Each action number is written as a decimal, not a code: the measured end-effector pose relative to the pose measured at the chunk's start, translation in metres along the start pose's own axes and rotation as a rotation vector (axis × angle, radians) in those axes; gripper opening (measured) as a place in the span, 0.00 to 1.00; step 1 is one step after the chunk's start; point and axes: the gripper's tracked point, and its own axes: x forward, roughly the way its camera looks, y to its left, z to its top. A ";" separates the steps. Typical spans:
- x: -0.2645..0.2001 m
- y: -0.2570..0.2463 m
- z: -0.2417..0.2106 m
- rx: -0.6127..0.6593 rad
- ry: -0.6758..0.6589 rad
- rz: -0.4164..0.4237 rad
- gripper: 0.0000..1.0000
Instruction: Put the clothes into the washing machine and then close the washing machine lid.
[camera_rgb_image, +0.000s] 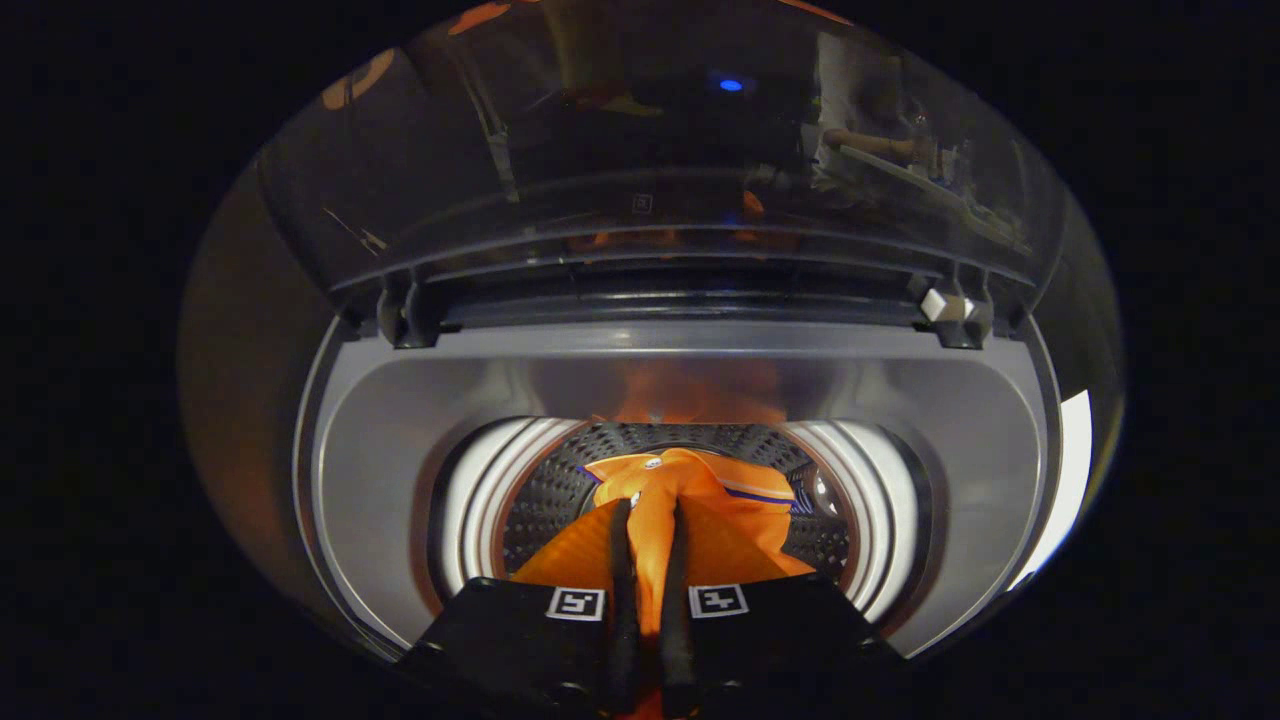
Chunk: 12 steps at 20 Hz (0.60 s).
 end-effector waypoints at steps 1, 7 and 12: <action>0.003 0.000 -0.004 0.006 0.024 -0.007 0.17; 0.008 -0.004 -0.009 0.014 0.063 -0.010 0.20; 0.006 -0.006 -0.020 -0.003 0.075 -0.033 0.81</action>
